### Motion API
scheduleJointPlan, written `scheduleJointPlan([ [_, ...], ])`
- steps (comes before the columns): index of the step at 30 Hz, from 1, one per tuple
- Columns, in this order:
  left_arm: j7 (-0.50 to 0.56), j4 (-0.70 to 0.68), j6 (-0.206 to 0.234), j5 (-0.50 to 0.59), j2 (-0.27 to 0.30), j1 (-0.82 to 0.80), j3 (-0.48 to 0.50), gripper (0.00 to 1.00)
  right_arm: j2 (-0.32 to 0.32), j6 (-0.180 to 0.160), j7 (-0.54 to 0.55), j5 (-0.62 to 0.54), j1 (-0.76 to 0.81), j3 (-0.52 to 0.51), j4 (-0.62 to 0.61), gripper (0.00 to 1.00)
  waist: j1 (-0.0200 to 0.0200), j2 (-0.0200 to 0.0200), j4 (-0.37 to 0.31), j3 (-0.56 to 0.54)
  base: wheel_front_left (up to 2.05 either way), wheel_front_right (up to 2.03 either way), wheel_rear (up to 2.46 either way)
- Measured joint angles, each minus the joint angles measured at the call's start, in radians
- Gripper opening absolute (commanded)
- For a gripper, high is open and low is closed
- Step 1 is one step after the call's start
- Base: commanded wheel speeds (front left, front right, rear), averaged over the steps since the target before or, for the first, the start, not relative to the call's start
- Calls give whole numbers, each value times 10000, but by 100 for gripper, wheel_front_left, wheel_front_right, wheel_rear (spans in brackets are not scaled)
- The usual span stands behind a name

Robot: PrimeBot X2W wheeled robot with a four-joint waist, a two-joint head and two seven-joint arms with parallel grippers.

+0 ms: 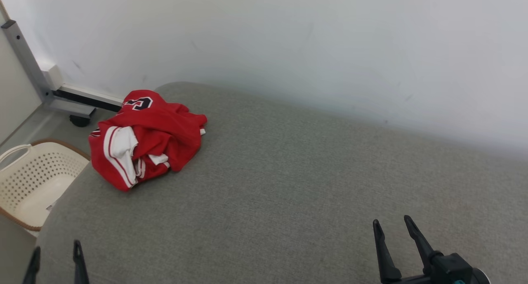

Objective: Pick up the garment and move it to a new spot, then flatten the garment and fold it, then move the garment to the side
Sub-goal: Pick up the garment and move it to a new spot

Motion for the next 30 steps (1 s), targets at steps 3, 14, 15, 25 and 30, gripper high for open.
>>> scheduleJointPlan([
  [3, 67, 25, -10, -197, 130, -524, 178, 100, 2, 0, 0, -29, -122, 121, 4, 100, 0, -1, -209, 78, 0, 0, 0],
  [14, 1244, 591, -339, -1022, 1081, -3449, 541, 100, 4, 0, 0, -150, -978, 700, -228, 100, 2, 0, -1220, 702, 0, 0, 0],
  [15, 1392, 688, -355, -1108, 1160, -3742, 579, 100, -4, 0, 0, -151, -1074, 740, -261, 100, 3, 0, -1337, 793, 0, 0, 0],
  [25, 2938, 2483, -683, -1611, 2445, -6729, 633, 100, 2, 0, 0, -176, -2061, 895, -612, 100, 4, 1, -2361, 2074, 0, 0, 0],
  [30, 3630, 4015, -639, -1630, 2928, -7836, 556, 100, -6, 0, 0, -115, -2243, 867, -581, 100, 4, 3, -3057, 2736, 0, 0, 0],
])
